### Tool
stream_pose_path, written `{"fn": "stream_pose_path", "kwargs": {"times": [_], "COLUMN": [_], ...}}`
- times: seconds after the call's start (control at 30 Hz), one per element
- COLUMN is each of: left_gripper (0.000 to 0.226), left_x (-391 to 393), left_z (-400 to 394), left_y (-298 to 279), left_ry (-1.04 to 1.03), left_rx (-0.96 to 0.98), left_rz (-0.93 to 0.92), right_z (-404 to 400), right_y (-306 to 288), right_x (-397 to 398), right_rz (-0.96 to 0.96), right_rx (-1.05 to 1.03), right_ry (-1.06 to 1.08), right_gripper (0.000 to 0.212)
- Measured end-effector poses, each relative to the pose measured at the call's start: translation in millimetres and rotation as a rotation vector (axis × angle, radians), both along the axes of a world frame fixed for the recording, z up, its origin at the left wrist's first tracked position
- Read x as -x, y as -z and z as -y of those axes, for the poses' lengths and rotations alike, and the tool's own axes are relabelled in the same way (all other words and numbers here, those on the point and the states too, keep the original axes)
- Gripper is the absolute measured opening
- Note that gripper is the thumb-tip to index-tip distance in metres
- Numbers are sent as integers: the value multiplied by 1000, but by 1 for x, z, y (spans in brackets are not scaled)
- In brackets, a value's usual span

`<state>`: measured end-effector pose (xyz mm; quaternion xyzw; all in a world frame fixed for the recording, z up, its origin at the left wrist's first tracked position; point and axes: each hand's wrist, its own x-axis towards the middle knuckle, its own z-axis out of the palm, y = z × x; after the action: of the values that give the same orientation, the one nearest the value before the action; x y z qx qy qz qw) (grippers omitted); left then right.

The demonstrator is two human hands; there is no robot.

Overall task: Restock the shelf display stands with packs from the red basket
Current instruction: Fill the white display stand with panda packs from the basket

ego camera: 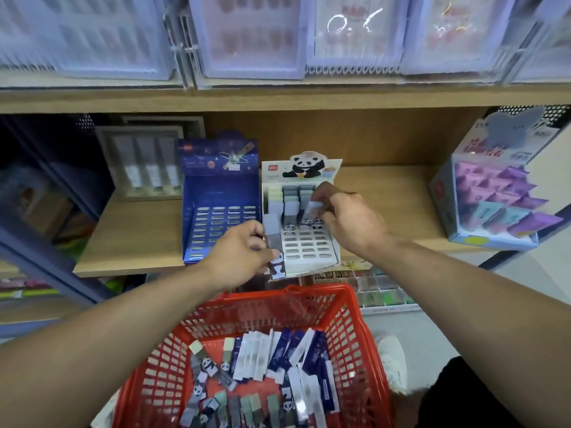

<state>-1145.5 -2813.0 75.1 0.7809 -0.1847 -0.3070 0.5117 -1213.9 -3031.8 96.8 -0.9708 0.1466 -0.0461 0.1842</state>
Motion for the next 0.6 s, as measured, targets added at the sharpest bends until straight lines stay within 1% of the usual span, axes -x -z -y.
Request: {"fn": "stream_pose_path", "kwargs": {"times": [0.07, 0.13, 0.2, 0.27, 0.4, 0.47, 0.6], "left_gripper": [17, 22, 22, 23, 28, 30, 28], "left_x": [-2, -3, -4, -3, -2, -1, 0], "left_z": [1, 3, 3, 3, 5, 4, 1], "left_y": [2, 5, 6, 6, 4, 2, 1], "left_ry": [-22, -41, -57, -65, -51, -33, -17], "left_rx": [34, 44, 49, 54, 70, 68, 67], "left_rz": [-64, -94, -116, -130, -141, -139, -107], "right_z": [1, 2, 3, 3, 1, -1, -2], "right_y": [0, 0, -2, -3, -3, -3, 2], "right_x": [-1, -3, -3, -5, -9, -11, -16], "right_rz": [-30, -30, -32, 11, 123, 139, 158], "right_rx": [-4, 10, 32, 5, -119, -98, 40], "right_ry": [-5, -24, -30, 0, 88, 94, 87], "right_gripper": [21, 23, 23, 22, 18, 19, 19]}}
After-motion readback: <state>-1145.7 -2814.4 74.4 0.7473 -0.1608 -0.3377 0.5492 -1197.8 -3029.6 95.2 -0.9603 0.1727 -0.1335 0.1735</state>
